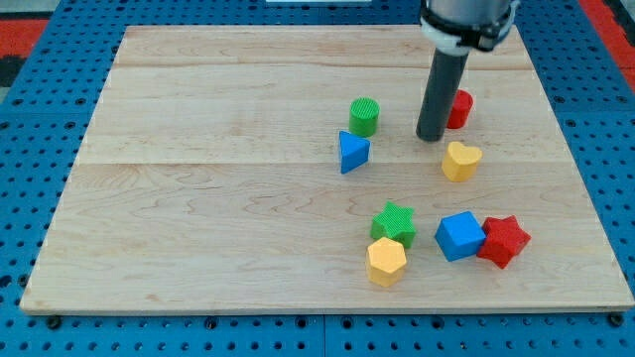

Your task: Move the yellow heart to the bottom left of the board

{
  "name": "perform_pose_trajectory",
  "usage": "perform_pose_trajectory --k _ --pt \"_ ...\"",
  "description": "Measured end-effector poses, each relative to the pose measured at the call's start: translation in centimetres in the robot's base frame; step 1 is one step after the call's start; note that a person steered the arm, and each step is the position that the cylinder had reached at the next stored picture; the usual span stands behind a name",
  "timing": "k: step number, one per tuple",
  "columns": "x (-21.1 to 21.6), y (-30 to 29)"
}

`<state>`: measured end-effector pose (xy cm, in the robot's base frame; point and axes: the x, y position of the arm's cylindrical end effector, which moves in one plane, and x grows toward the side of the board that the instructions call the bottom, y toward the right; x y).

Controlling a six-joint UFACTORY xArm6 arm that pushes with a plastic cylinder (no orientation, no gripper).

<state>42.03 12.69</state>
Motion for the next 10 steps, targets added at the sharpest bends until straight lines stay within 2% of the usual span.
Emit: perform_pose_trajectory --k 1,2,3,4,5,6,7,8,9,10 --pt "0.8 1.8" --pt "-0.1 8.2" --pt "1.6 11.2" --pt "5.9 11.6" --pt "5.6 1.6" --pt "5.8 2.0" --pt "7.3 12.2" --pt "15.9 11.9" --pt "19.1 4.7" --pt "13.0 3.6"
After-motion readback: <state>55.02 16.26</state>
